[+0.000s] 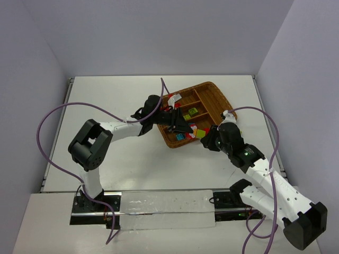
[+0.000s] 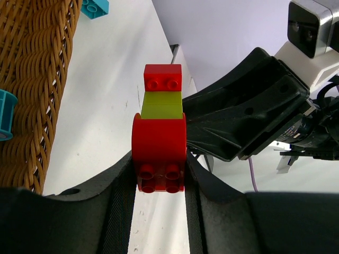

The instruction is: Sort the legos into containers by color

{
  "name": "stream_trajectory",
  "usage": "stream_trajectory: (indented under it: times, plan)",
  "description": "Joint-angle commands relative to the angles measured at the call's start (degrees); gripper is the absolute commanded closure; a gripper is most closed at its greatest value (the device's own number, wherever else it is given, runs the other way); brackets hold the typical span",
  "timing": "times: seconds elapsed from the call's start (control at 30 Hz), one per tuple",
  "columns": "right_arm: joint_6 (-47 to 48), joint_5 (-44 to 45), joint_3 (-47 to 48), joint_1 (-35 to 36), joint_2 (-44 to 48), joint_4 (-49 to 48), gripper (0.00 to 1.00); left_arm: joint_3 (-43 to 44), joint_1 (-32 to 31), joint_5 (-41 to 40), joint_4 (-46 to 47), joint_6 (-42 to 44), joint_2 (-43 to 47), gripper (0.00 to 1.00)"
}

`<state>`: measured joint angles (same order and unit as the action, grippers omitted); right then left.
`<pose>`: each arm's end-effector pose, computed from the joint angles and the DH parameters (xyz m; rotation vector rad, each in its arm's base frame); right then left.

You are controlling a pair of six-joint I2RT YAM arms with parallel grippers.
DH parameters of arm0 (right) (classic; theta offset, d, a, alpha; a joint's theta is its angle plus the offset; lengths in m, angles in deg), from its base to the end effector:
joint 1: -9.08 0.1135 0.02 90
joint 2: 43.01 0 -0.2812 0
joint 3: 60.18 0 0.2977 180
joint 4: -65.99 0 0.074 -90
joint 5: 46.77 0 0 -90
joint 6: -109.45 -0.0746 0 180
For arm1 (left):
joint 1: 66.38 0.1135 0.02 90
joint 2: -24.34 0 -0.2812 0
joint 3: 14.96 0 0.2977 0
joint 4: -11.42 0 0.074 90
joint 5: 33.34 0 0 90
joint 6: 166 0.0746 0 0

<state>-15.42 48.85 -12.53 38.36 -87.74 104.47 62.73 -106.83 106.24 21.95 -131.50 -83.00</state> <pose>0.2113 0.1101 0.2404 0.1654 2.2308 0.5178 0.3270 -0.3534 0.1946 0.4265 2.2635 -1.8334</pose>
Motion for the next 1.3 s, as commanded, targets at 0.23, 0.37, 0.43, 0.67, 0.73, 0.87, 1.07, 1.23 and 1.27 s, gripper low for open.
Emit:
stream_trajectory:
  times: [0.23,0.37,0.43,0.67,0.73,0.87,1.07,1.23,1.27]
  plan:
    - [-0.36,1.23,1.95,0.43,0.97,0.86,0.20,3.90,-0.69,-1.86,-4.94,4.98,1.53,1.00]
    - [1.46,1.42,4.31,0.41,1.63,3.91,0.18,4.59,-0.37,-1.75,-7.10,6.93,2.60,1.00]
    - [3.75,-0.48,5.66,0.30,2.85,4.09,0.19,4.97,-0.03,-0.20,-7.65,8.12,2.92,1.00]
    - [8.26,-16.62,9.01,-6.30,7.54,0.96,0.16,7.33,2.03,5.24,-14.15,16.67,6.37,1.00]
    - [8.79,-24.41,9.26,-10.53,8.35,-0.88,0.14,5.87,3.67,8.12,-11.59,15.82,8.16,1.00]
    - [9.16,-33.49,10.15,-16.14,8.47,-2.98,0.05,3.17,5.98,13.52,-4.92,12.49,11.39,1.00]
    - [9.71,-42.39,10.55,-17.59,7.79,-7.19,0.01,0.77,7.81,17.89,4.68,6.09,14.22,1.00]
    - [8.34,-48.83,8.62,-17.68,6.48,-12.89,0.00,0.04,7.84,19.43,10.44,1.75,15.11,1.00]
    - [8.08,-49.53,8.04,-17.68,6.16,-14.04,0.00,-0.22,7.84,19.75,12.04,0.72,15.31,1.00]
